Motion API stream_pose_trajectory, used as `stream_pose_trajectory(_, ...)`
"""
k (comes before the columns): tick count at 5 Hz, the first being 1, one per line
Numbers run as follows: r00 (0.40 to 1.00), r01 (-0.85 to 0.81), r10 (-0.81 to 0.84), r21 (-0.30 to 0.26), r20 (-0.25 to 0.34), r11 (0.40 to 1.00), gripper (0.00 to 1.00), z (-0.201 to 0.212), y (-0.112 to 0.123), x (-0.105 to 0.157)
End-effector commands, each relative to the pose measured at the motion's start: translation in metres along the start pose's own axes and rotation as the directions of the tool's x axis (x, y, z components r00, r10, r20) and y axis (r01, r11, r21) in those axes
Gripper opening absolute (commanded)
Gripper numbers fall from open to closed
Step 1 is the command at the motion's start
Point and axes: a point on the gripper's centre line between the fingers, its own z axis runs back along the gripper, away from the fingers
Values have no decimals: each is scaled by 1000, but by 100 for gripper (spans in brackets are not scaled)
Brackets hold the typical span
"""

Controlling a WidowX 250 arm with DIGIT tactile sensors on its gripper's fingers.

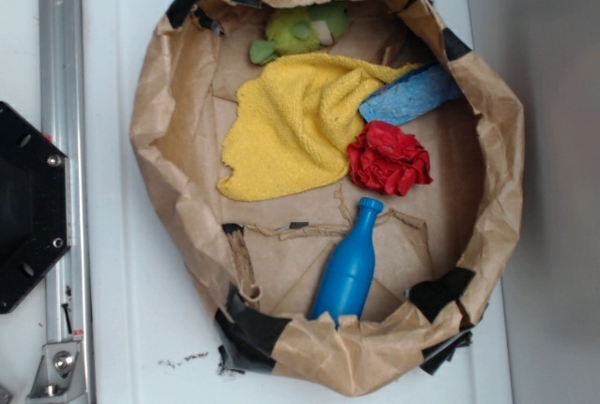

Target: Grab the blue bottle.

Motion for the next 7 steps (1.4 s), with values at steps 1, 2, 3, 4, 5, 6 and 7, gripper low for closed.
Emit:
stream_pose_trajectory(1,1000,0,0,0,0,1000,100,0,0,0)
stream_pose_trajectory(2,994,-57,64,73,-86,996,100,-28,11,41)
stream_pose_trajectory(3,949,-296,307,138,-66,945,100,-42,17,70)
stream_pose_trajectory(4,848,-530,529,19,41,848,100,-63,30,88)
stream_pose_trajectory(5,683,-718,722,-78,113,692,100,-96,35,102)
stream_pose_trajectory(6,619,-772,784,-151,47,618,100,-126,27,117)
stream_pose_trajectory(7,629,-772,777,-150,-34,618,100,-158,4,138)
